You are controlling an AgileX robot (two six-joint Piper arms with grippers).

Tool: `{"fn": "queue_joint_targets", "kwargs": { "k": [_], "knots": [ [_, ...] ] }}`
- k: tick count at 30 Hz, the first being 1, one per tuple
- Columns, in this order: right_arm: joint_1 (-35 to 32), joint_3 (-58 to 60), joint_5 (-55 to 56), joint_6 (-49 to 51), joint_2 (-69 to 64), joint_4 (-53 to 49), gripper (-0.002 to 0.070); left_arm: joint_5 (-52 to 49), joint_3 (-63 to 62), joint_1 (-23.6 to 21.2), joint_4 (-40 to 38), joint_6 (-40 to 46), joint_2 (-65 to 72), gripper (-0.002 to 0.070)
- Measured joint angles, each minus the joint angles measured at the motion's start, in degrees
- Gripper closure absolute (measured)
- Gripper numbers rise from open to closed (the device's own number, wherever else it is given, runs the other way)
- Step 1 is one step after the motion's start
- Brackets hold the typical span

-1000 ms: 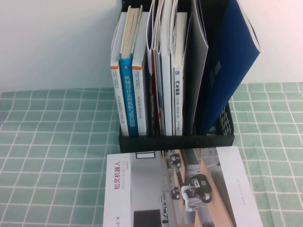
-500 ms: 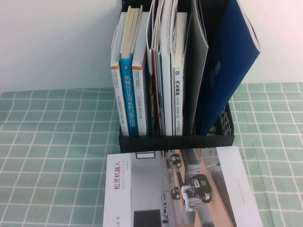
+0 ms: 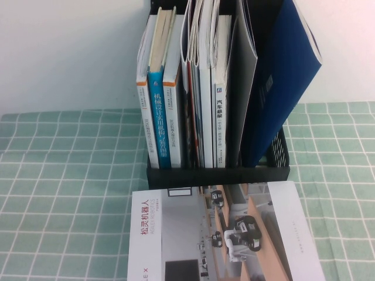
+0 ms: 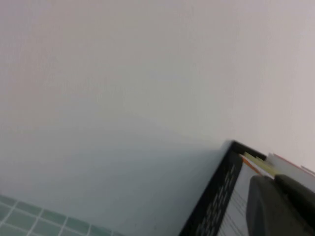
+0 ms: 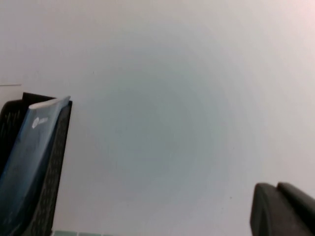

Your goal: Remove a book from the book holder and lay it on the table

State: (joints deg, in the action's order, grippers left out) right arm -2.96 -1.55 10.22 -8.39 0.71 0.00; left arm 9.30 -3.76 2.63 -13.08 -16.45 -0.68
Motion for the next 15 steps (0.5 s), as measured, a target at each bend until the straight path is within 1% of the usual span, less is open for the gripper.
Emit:
{"fn": "queue_joint_targets", "kwargs": {
  "k": [2, 4, 7, 9, 11, 12, 15],
  "knots": [
    [0.0, -3.0, -5.5, 0.0, 0.0, -0.7, 0.0678, -10.0, -5.0, 0.0, 1.6, -0.8, 0.1, 0.0677],
    [0.0, -5.7, -9.6, 0.5, 0.0, -1.2, 0.0678, -17.1, -10.6, 0.0, 2.4, -0.9, 1.7, 0.0678],
    [0.0, -9.1, -14.4, 3.5, -0.7, -0.7, 0.0678, -24.2, -18.3, 0.0, 2.4, -0.8, 6.7, 0.0678],
    [0.0, -11.0, -16.5, 4.8, -2.7, 1.4, 0.0678, -27.8, -22.6, 0.0, 1.0, 0.5, 11.7, 0.0678],
    [0.0, -12.3, -18.0, 4.9, -5.4, 3.1, 0.0678, -30.8, -26.5, 0.0, -2.7, 5.0, 16.8, 0.0678],
    [0.0, -12.8, -18.3, 4.9, -7.0, 3.6, 0.0678, -32.3, -28.5, 0.0, -5.9, 8.8, 19.9, 0.0678],
    [0.0, -14.0, -18.8, 4.9, -11.5, 4.3, 0.0678, -37.6, -33.6, 0.0, -19.6, 23.0, 29.0, 0.0678]
  ]
}}
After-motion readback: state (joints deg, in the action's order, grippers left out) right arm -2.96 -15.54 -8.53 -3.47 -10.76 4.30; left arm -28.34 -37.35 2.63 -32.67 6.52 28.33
